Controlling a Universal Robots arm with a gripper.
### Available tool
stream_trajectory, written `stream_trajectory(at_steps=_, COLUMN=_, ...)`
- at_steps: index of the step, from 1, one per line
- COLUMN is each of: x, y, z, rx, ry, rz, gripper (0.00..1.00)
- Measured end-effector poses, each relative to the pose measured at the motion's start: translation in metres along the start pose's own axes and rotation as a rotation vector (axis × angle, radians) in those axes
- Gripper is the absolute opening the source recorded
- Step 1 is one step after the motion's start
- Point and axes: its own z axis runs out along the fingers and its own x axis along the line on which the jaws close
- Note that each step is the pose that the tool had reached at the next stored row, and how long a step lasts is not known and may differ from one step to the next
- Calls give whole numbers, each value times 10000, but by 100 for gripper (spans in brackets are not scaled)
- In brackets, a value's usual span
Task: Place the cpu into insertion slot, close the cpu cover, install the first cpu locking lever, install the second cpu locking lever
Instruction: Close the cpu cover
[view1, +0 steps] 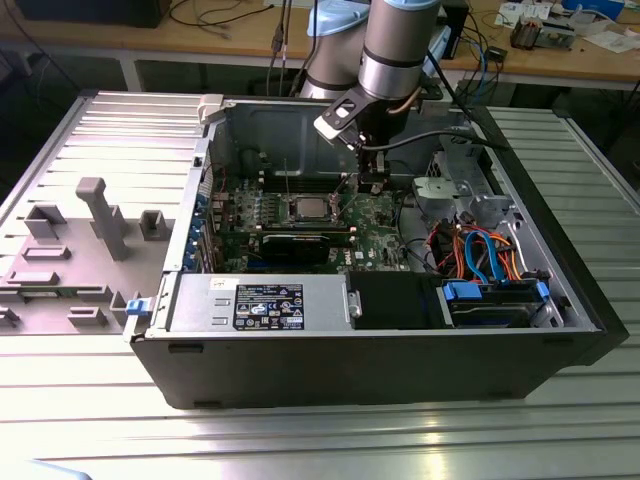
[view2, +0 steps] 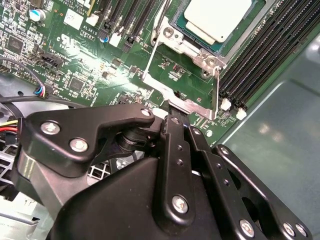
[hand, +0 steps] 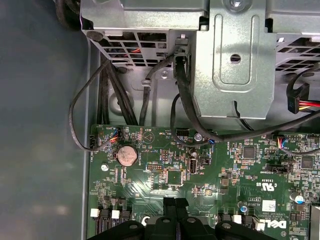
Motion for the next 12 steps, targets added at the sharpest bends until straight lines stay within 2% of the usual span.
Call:
stream_trajectory(at_steps=7, x=0, y=-11, z=1, rx=-1, ry=1, rz=0, gripper=11)
stream_trajectory(at_steps=12, x=4, y=-89, z=12, rx=0, ry=0, rz=1, gripper=11)
